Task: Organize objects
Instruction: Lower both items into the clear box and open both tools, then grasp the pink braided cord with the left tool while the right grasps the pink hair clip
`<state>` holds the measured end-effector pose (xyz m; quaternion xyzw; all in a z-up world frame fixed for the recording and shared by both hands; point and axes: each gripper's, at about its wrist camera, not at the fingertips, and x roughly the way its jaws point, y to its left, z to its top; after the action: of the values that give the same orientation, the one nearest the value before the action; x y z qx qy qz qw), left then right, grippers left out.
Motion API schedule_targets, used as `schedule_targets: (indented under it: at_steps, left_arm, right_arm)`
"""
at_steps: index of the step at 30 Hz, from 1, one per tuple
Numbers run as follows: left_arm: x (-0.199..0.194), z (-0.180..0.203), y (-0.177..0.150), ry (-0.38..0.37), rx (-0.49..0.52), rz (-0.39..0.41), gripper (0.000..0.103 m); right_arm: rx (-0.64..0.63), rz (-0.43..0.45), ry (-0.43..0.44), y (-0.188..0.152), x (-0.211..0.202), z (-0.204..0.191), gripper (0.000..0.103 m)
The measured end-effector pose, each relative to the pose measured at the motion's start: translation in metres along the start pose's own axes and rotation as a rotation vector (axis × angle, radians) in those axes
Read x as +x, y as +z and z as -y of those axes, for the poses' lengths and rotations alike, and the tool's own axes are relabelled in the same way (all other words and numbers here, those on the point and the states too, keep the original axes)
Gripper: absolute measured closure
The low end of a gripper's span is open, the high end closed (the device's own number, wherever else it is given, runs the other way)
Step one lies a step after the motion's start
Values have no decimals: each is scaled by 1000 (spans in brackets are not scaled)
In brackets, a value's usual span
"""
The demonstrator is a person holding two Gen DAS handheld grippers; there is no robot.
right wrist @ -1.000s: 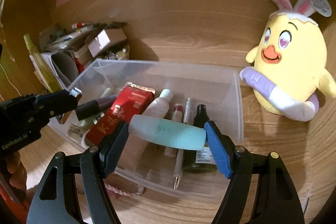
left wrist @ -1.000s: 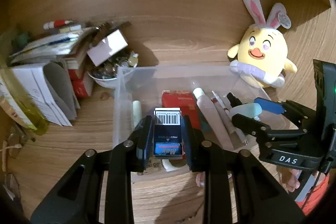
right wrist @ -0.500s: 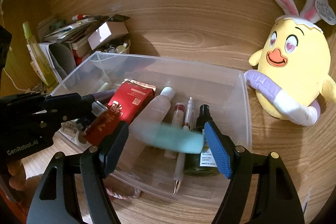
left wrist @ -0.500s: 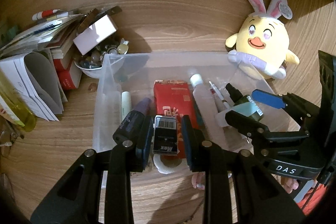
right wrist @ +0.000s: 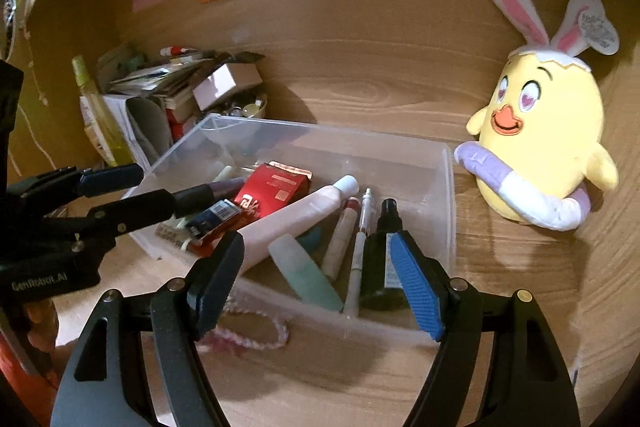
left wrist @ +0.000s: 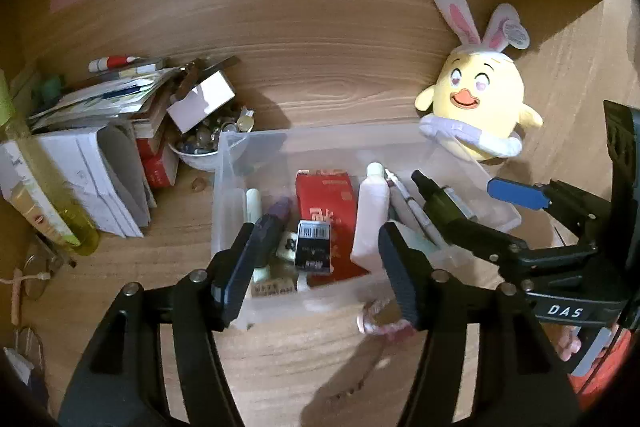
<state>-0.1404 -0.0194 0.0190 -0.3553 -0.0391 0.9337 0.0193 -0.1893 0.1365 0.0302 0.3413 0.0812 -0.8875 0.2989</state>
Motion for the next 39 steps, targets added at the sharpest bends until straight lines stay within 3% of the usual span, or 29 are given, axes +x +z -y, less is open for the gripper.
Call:
schedule_targets:
  at_steps: [4, 15, 20, 23, 29, 35, 37, 39]
  left_arm:
    - [-9, 0, -10, 1, 10, -4, 34]
    - [14, 21, -53, -46, 76, -134, 35]
    - [41, 21, -61, -69, 55, -230, 47]
    - [47, 19, -59, -66, 57, -225, 47]
    - [56, 26, -56, -104, 58, -255, 60]
    - [64, 33, -53, -121, 59, -265, 77]
    - [64, 33, -53, -129, 60, -264, 89]
    - [62, 30, -53, -139, 51, -256, 90]
  right_arm:
    - [-26, 1, 29, -10, -16, -4, 30]
    - [-61, -62, -3, -53, -22, -12, 30]
    - [-46, -119, -12, -69, -11, -9, 30]
    - [-44, -127, -11, -72, -10, -7, 30]
    - [-34, -128, -13, -74, -11, 0, 30]
    - [-29, -144, -1, -76, -5, 0, 30]
    - [-35, -148, 4, -77, -3, -2, 30]
    - [-42, -151, 10, -76, -2, -5, 30]
